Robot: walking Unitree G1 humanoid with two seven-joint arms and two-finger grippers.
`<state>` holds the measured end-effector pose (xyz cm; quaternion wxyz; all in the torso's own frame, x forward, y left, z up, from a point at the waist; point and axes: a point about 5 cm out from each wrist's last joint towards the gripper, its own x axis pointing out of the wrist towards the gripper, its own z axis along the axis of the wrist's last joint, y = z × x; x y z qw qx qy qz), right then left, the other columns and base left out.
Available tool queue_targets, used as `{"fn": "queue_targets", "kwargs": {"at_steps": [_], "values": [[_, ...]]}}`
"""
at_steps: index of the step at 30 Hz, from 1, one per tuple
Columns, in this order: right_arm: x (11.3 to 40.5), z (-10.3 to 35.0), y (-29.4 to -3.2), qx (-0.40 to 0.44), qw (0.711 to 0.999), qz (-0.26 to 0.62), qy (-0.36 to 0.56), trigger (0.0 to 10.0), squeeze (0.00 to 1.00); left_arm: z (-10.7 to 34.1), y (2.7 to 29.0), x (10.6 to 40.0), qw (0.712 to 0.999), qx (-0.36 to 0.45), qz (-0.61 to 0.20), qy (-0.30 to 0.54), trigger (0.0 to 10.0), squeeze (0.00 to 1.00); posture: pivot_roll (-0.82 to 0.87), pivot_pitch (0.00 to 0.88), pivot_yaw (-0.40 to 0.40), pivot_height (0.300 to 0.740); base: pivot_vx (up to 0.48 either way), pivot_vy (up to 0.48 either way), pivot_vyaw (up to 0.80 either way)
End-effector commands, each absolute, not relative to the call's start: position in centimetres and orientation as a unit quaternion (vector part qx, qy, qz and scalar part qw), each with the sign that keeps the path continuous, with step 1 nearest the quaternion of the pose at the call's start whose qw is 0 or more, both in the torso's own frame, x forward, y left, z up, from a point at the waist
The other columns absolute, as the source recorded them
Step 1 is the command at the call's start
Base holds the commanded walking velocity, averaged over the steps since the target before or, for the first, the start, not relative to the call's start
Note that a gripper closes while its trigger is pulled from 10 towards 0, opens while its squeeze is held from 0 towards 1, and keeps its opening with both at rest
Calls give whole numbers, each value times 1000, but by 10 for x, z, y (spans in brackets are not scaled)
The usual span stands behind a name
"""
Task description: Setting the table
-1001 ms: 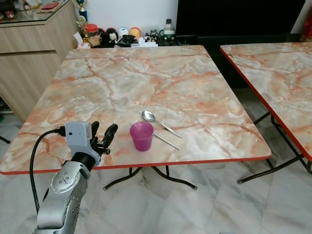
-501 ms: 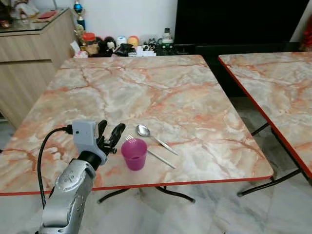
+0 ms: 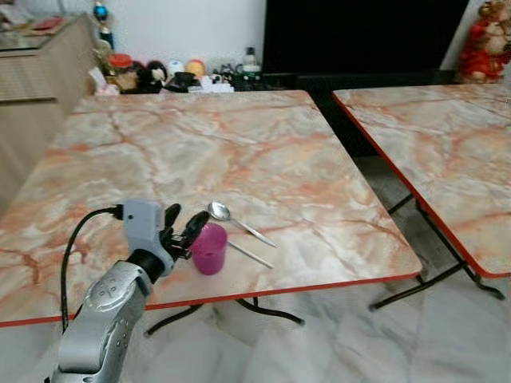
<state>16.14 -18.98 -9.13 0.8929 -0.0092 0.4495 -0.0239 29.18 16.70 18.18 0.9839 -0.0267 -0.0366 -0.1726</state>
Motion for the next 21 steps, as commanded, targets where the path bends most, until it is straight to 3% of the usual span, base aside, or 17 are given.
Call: {"fn": "queue_targets", "kwargs": {"at_steps": [1, 10, 21], "values": [[163, -91, -188, -5, 892, -21, 452, 10000, 0, 184, 161, 291, 980, 10, -197, -11, 10000, 0, 91, 112, 1, 740, 0, 0, 0], [163, -91, -186, -3, 892, -21, 452, 10000, 0, 192, 160, 294, 978, 48, -199, 47, 10000, 0, 98, 121, 8, 740, 0, 0, 0], [163, -92, -184, 0, 891, -21, 453, 10000, 0, 211, 168, 300, 984, 43, -168, 50, 10000, 0, 103, 126, 15, 740, 0, 0, 0]]}}
